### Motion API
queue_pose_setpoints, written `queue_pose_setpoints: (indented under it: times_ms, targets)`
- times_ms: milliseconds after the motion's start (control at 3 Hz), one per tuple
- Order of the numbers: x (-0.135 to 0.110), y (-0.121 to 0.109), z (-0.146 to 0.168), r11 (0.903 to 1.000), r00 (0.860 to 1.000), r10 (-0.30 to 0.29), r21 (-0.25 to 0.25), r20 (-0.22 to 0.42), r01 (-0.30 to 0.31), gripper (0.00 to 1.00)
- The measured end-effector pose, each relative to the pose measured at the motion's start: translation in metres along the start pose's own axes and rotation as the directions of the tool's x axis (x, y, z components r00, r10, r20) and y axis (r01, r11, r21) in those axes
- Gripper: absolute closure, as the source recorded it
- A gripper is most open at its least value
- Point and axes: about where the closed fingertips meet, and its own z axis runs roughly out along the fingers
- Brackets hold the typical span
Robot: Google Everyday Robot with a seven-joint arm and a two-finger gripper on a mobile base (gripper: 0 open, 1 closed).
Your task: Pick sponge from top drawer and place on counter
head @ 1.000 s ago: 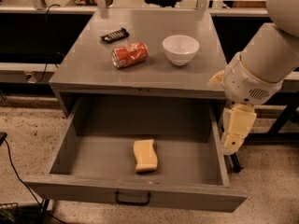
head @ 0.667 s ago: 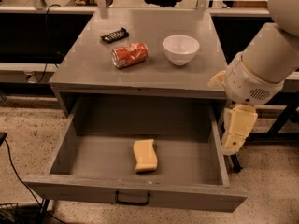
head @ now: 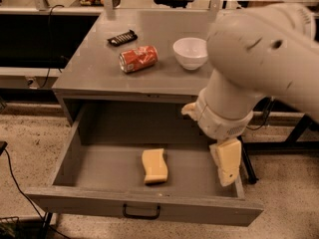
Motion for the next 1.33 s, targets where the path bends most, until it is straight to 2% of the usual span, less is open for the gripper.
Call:
queue_pose_setpoints:
  times_ms: [333,667,1000,1333]
  targets:
    - [-0.011,-0.002,0.011,0.9944,0.995,-0.101,0.030,-0.015,0.101,0.00]
    - [-0.026,-0.007,0.021,0.9792,0.979,-0.199,0.029,-0.040,0.201,0.00]
    - [-0.046,-0.020,0.042,0.9313,0.926,-0.361,0.010,-0.111,0.364,0.00]
    - [-0.047,-0.042,0.070,0.9188,0.906,-0.394,-0.047,-0.151,0.392,0.00]
